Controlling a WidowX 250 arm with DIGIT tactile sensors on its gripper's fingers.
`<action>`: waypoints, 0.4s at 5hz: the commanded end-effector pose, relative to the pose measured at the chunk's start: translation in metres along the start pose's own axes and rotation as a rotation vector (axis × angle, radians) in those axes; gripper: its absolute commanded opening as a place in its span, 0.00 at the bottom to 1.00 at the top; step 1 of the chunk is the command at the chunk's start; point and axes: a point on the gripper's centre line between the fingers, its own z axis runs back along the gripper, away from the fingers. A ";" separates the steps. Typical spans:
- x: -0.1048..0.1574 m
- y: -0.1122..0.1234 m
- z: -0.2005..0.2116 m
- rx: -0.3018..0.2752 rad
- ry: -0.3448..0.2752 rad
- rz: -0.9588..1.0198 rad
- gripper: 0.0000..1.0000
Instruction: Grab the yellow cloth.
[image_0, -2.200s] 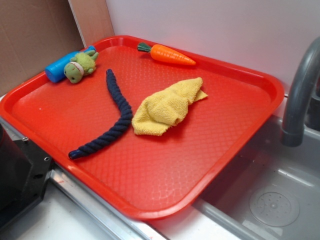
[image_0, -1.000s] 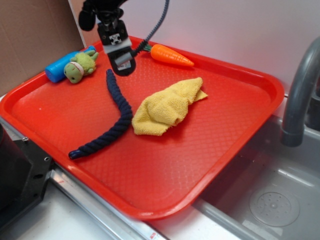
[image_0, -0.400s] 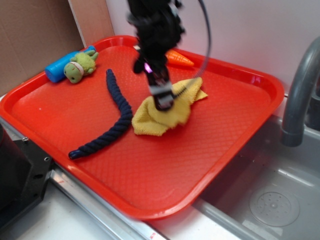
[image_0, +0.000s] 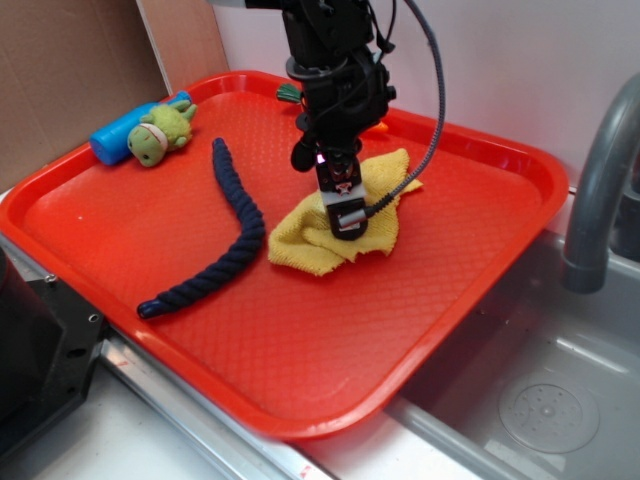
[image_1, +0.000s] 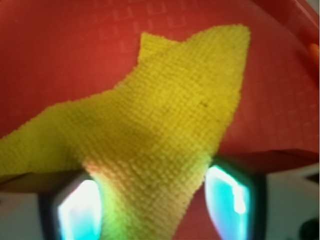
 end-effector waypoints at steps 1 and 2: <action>0.012 -0.012 0.004 -0.014 -0.009 0.009 0.00; -0.004 -0.039 0.001 -0.013 0.036 0.002 0.00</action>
